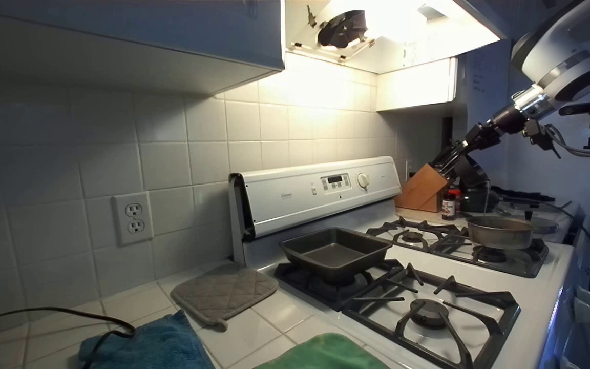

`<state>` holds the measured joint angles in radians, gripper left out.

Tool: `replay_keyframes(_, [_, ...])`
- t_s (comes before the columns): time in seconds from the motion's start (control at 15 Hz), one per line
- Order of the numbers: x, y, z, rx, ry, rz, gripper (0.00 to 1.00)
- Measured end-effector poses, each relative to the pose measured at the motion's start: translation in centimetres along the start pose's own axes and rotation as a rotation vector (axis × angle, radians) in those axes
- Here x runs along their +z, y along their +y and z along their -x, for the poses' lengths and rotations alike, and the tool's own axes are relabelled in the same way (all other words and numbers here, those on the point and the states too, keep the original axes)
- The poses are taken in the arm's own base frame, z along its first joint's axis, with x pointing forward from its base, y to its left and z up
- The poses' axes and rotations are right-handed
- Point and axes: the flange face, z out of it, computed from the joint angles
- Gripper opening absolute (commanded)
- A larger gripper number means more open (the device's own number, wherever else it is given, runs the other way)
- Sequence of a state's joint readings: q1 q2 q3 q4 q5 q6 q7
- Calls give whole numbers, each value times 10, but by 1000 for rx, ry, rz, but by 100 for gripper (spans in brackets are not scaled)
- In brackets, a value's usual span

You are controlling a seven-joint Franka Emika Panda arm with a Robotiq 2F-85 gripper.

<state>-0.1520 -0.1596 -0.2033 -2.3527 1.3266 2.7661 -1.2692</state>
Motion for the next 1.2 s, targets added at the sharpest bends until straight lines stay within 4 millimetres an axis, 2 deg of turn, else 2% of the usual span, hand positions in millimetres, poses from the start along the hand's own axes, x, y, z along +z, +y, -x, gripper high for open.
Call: replay_keyframes(1.2, [-4,-4,-2,-15,21,-62,6])
